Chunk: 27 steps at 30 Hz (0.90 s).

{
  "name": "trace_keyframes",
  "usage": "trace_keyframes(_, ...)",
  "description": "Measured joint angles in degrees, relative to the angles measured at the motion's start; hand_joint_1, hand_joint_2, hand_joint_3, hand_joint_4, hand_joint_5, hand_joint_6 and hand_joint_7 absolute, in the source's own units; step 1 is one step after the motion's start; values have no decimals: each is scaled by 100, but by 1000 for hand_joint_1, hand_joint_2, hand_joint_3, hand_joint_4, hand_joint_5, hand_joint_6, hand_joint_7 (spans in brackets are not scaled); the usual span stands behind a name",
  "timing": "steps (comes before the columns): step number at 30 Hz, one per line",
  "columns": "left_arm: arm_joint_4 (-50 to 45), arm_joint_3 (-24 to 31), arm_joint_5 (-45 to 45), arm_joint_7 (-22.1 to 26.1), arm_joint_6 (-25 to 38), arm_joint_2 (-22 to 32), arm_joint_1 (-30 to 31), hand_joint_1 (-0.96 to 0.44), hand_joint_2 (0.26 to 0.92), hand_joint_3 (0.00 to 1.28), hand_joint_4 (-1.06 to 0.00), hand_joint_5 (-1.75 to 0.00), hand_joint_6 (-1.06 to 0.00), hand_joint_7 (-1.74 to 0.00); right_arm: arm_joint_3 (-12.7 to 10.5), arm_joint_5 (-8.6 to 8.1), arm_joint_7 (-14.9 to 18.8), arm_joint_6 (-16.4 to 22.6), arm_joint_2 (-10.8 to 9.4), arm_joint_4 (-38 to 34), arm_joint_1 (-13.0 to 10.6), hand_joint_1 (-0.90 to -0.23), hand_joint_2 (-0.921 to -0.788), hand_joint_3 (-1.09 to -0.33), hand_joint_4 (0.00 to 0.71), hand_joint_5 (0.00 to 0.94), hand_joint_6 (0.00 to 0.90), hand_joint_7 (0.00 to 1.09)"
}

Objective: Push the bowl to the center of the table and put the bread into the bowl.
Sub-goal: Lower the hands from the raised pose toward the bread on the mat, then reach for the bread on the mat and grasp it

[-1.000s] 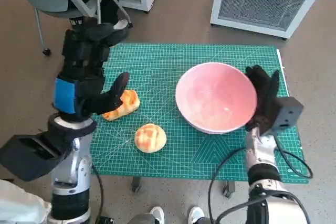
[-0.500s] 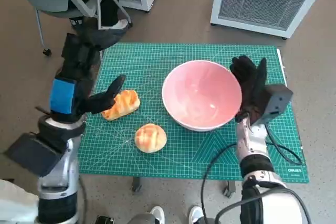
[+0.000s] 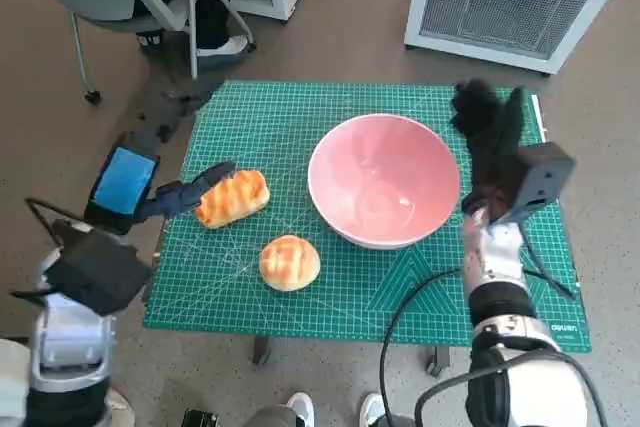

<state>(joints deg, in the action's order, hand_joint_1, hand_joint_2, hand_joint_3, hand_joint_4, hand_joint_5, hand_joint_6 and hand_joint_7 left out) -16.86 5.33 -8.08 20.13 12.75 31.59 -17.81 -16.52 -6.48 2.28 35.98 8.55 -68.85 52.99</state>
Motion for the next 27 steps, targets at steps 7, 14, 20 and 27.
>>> trace_keyframes(7,187,-291,-487,248,438,419,-158,-258,921,89,-365,-2,-436,-102,237,155,34,901,65,928,-96,-383,-921,-685,398,6,41,688)
trace_keyframes(14,280,-802,-1047,552,1086,651,-442,-274,921,60,-299,0,-391,-36,535,282,187,1562,106,2225,-577,-423,-921,-646,410,11,57,696)
trace_keyframes(20,488,-1368,-1566,940,1527,792,-761,-305,921,43,-253,0,-347,-6,718,438,275,1876,163,2982,-930,-459,-921,-629,414,12,67,693)
trace_keyframes(27,926,-1981,-1986,1354,1683,847,-1158,-346,921,24,-228,0,-325,0,816,784,195,1928,238,3723,-1219,-509,-921,-620,415,12,71,693)
